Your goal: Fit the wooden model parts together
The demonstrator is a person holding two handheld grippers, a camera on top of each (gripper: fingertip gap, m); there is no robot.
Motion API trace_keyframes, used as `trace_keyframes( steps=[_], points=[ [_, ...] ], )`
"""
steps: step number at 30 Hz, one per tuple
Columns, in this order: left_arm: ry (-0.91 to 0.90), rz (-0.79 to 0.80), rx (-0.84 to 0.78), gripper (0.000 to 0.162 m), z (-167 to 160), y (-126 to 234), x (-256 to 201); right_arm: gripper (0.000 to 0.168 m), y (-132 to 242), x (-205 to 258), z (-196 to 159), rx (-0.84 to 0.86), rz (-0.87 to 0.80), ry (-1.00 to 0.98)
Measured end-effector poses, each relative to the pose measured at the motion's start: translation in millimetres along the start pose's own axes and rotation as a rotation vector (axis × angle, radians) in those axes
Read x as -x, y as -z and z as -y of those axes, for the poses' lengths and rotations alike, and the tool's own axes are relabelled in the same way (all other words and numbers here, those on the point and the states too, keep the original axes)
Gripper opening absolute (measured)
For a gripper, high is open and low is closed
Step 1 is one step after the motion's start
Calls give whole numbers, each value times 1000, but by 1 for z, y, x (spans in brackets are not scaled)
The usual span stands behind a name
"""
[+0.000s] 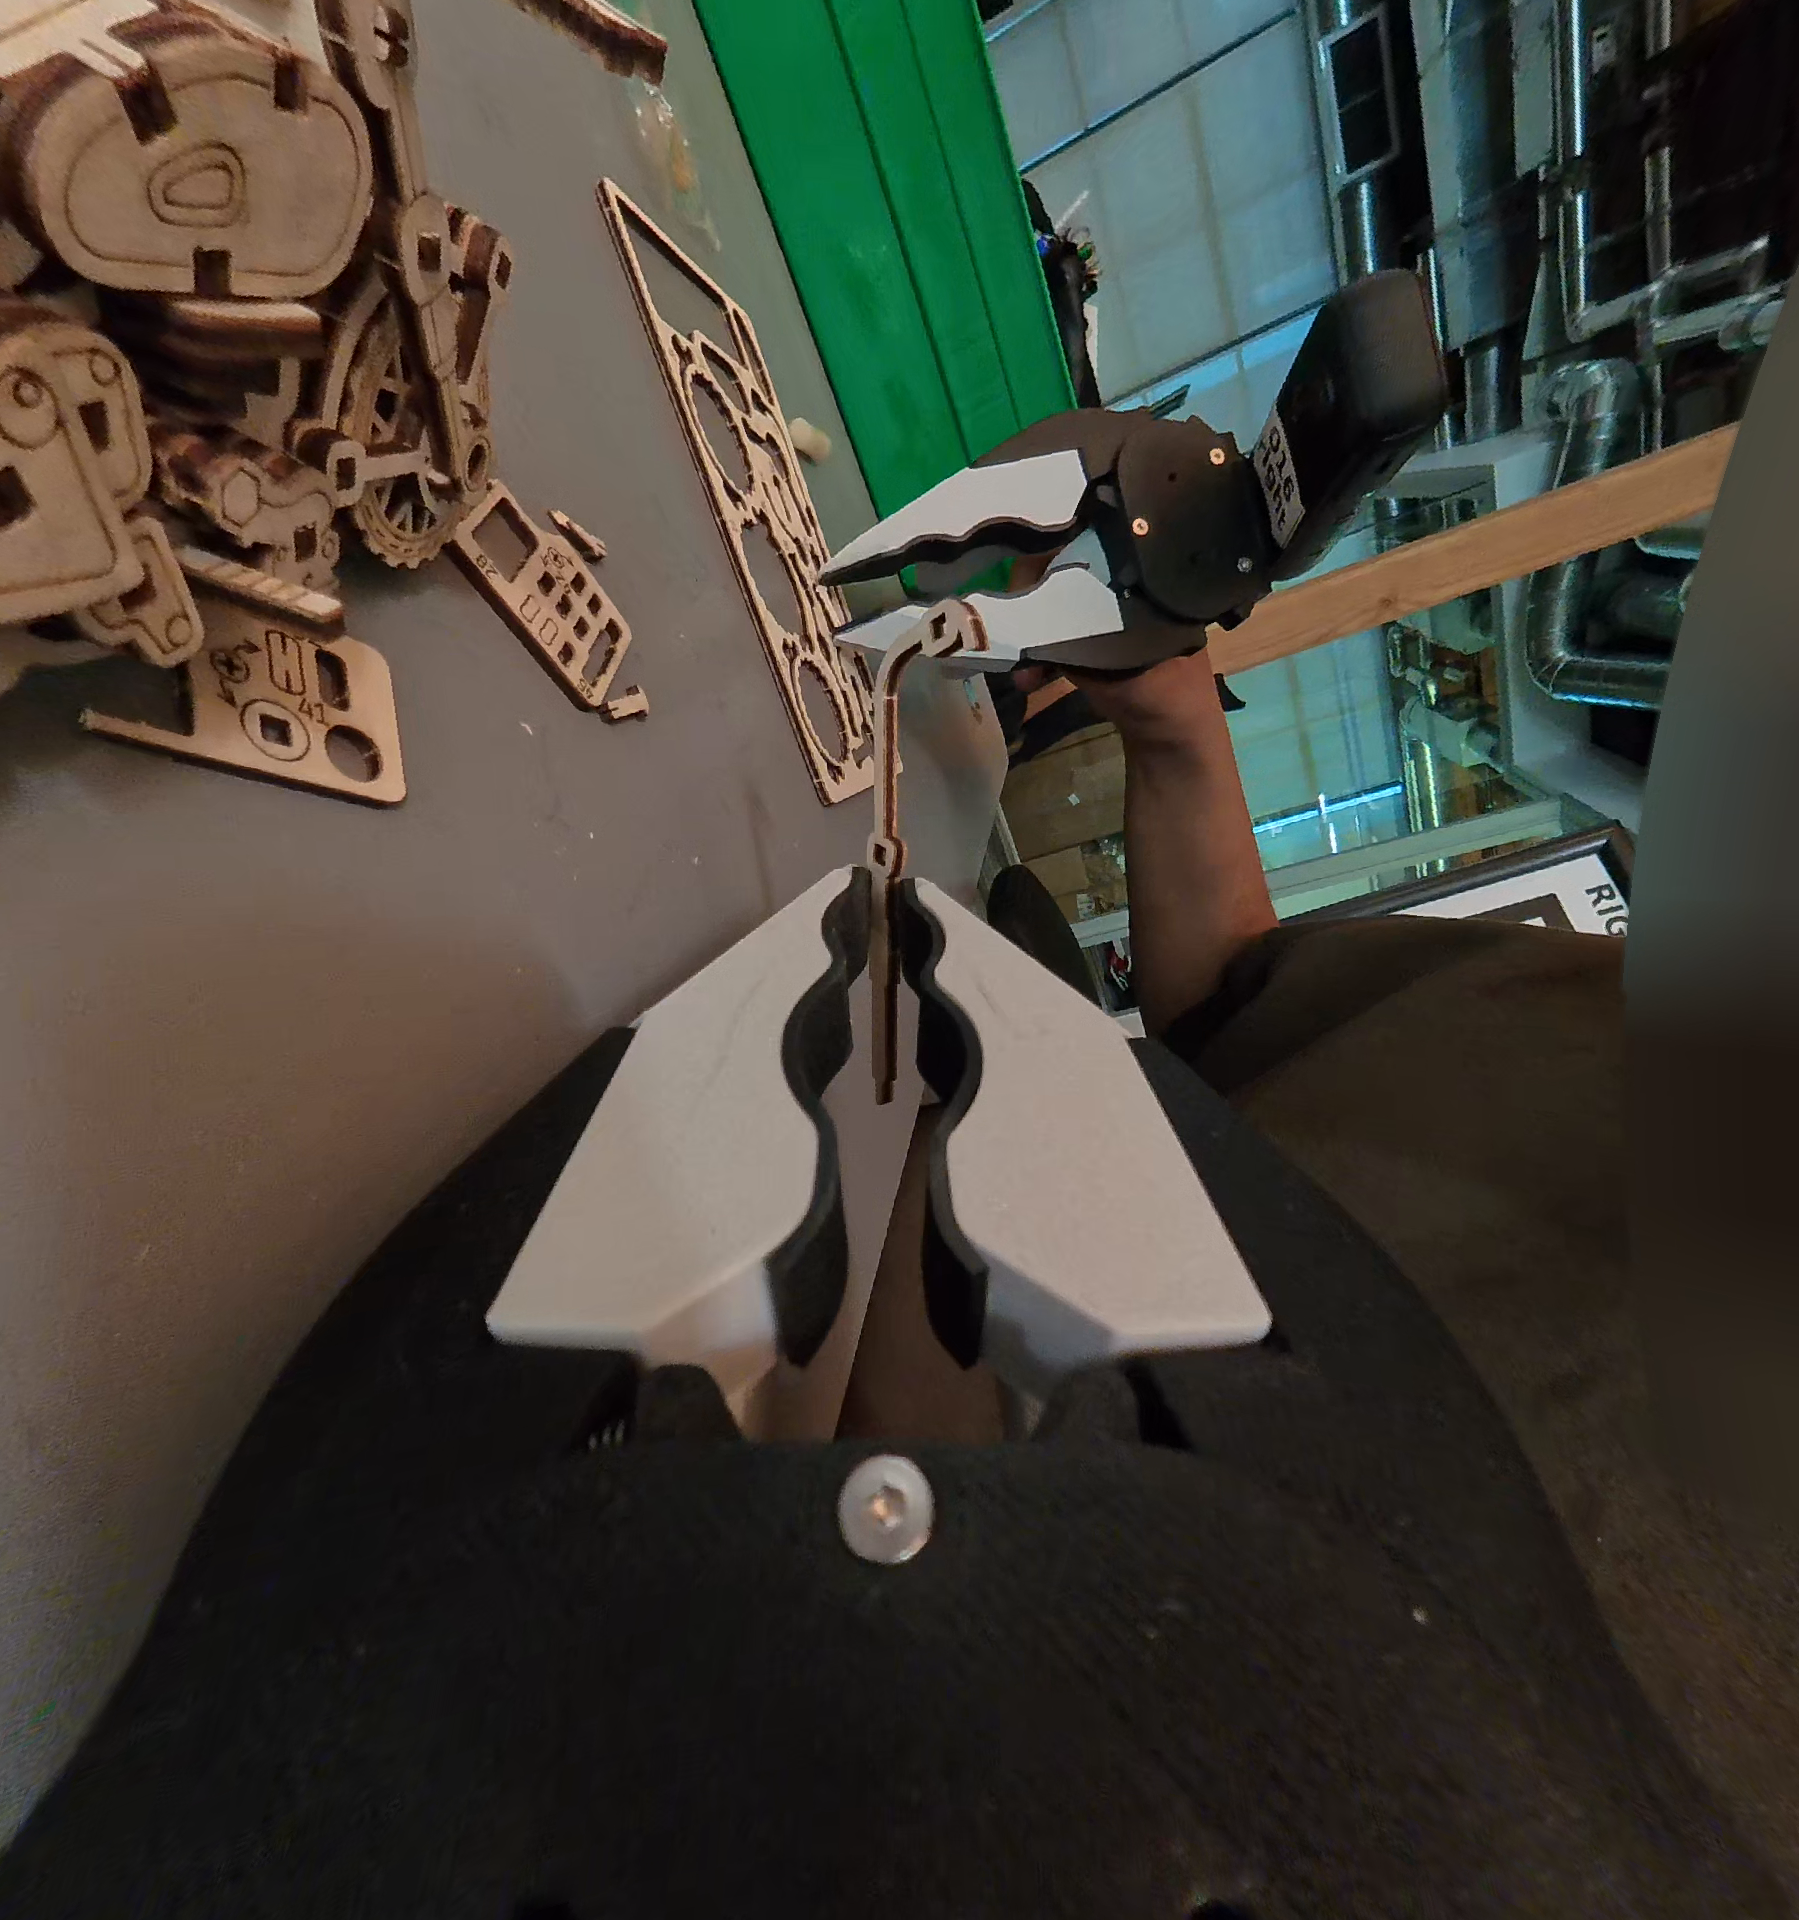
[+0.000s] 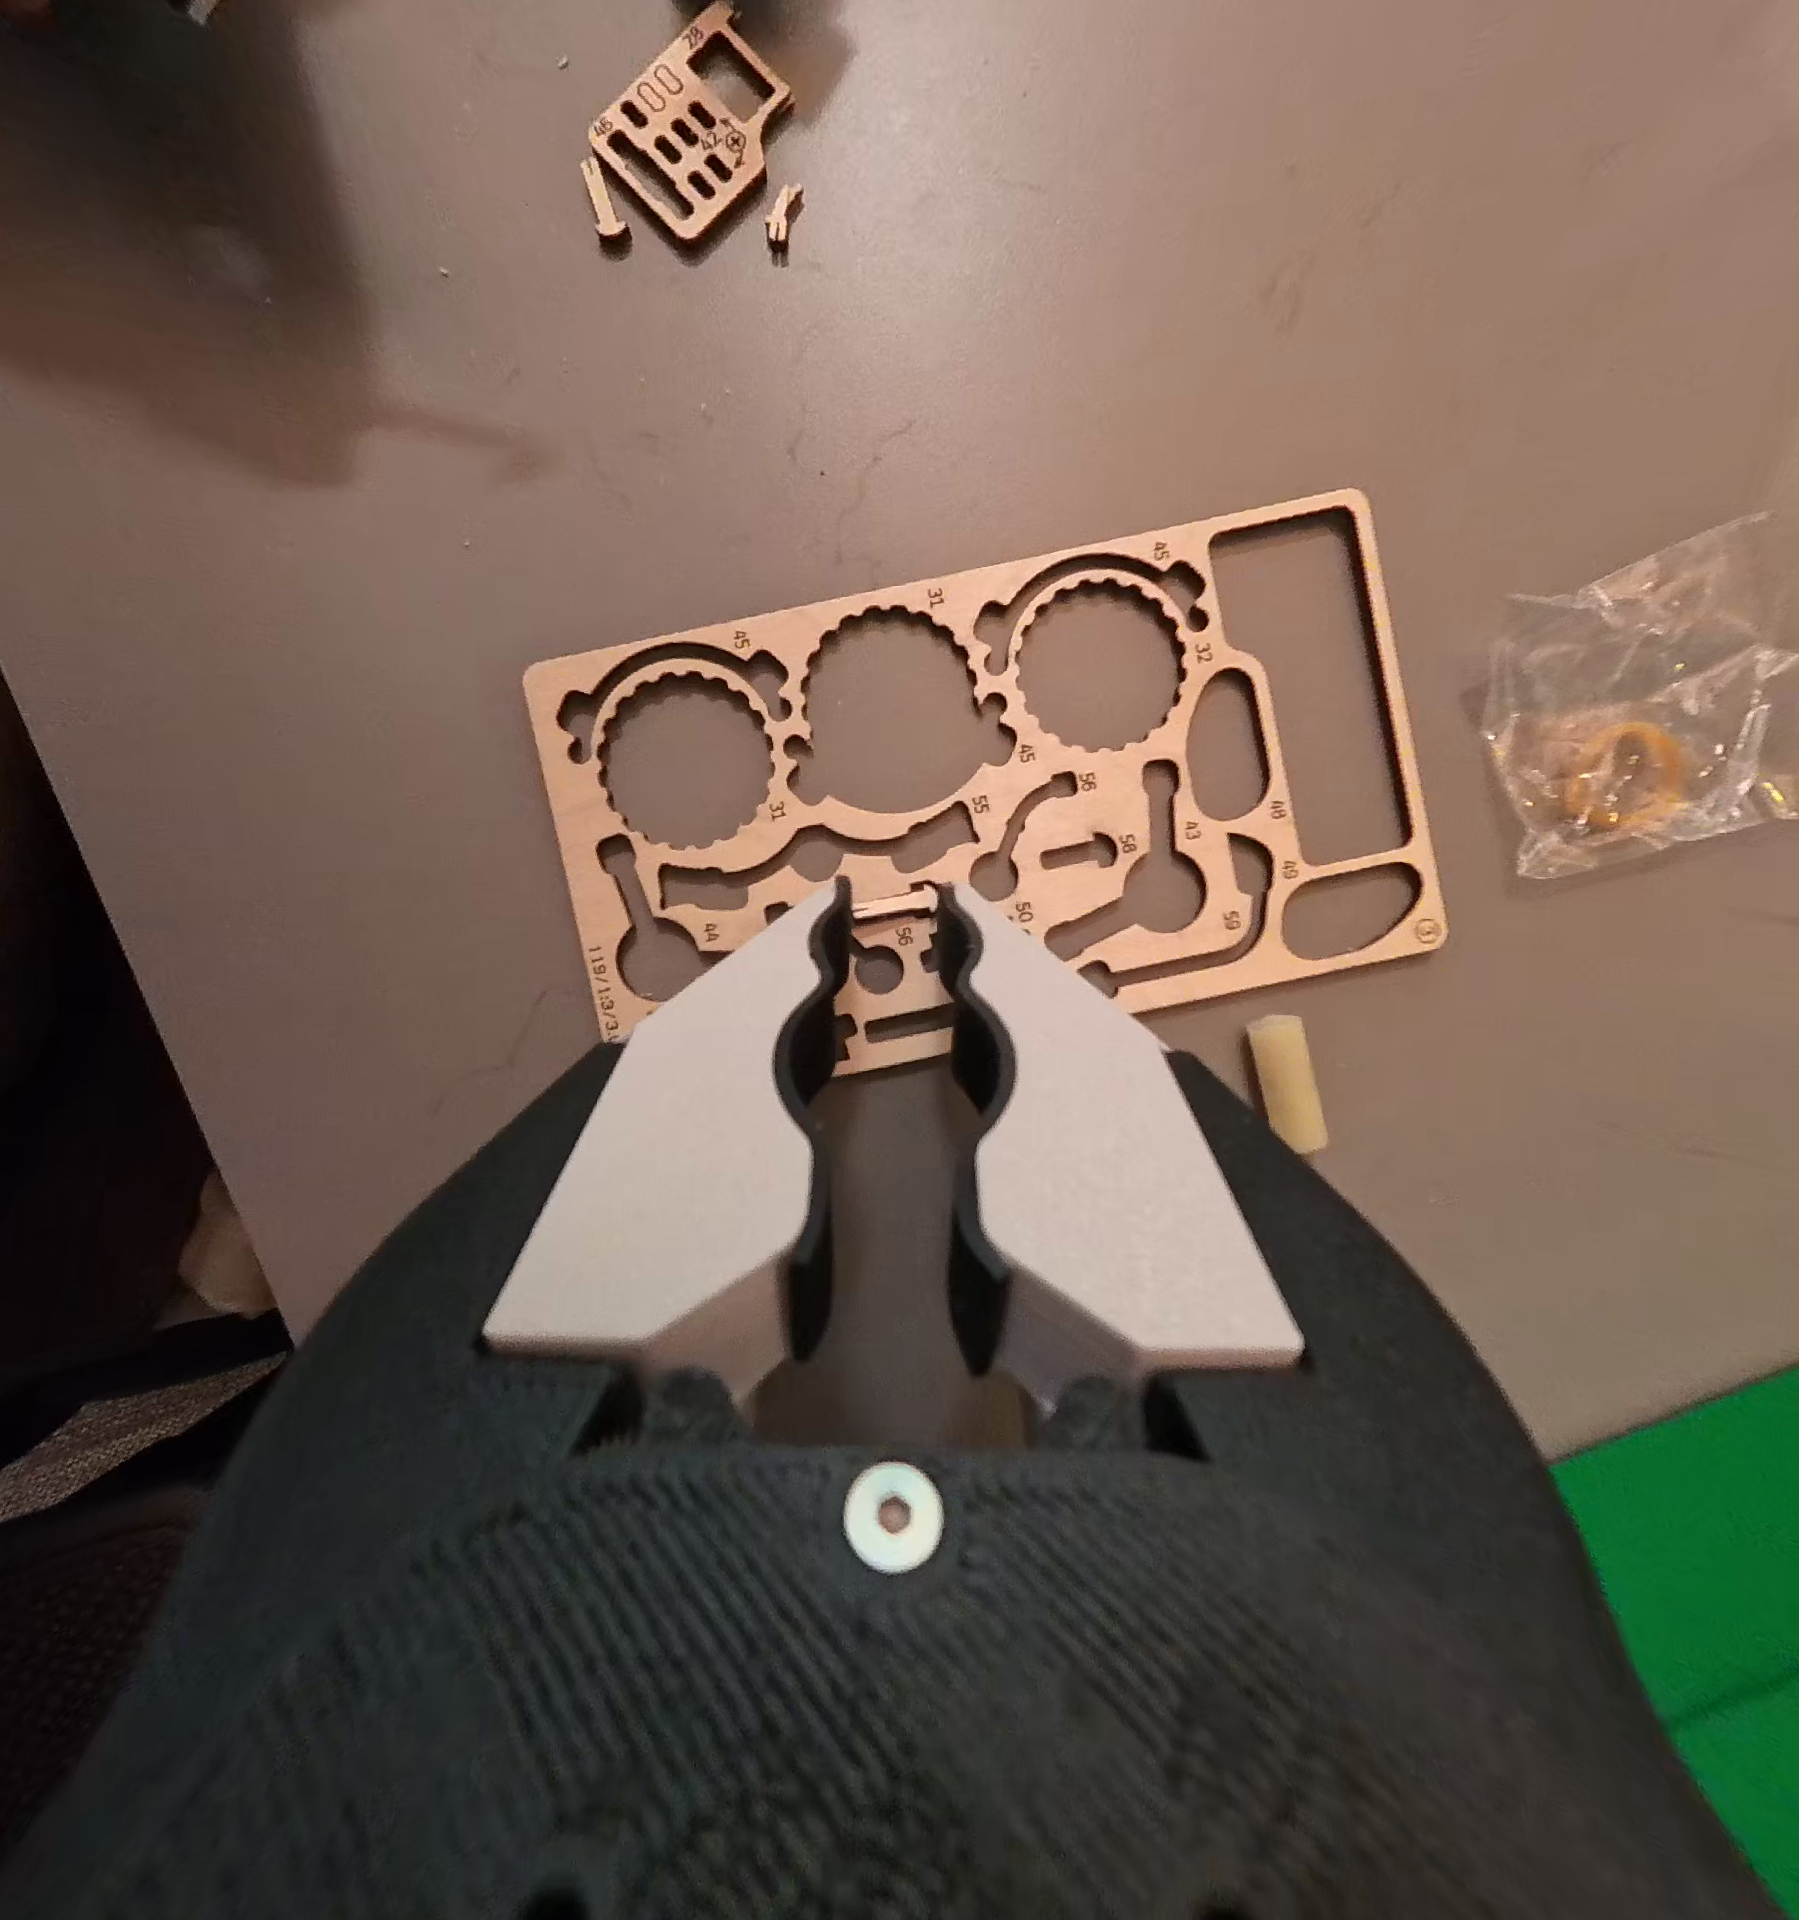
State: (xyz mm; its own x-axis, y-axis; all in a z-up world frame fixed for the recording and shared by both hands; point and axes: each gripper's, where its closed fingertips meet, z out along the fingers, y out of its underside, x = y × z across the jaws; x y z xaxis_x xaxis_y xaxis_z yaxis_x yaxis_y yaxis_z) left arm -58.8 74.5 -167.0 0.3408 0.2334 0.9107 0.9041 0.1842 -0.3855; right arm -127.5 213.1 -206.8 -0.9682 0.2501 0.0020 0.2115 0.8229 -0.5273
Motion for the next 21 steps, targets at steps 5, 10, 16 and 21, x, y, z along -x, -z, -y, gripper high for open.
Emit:
trace_keyframes(
  steps=[5, 10, 16, 21],
  points=[
    [2, -1, 0, 3, 0, 0, 0, 15, 0, 0, 0, 5, -5, 12],
    [5, -3, -1, 3, 0, 0, 0, 15, 0, 0, 1, 6, -5, 14],
    [6, -5, -2, 3, 0, 0, 0, 15, 1, 0, 2, 5, -18, 24],
    [5, -6, -3, 3, 0, 0, 0, 15, 11, 6, 18, -47, -24, 15]
  ],
)
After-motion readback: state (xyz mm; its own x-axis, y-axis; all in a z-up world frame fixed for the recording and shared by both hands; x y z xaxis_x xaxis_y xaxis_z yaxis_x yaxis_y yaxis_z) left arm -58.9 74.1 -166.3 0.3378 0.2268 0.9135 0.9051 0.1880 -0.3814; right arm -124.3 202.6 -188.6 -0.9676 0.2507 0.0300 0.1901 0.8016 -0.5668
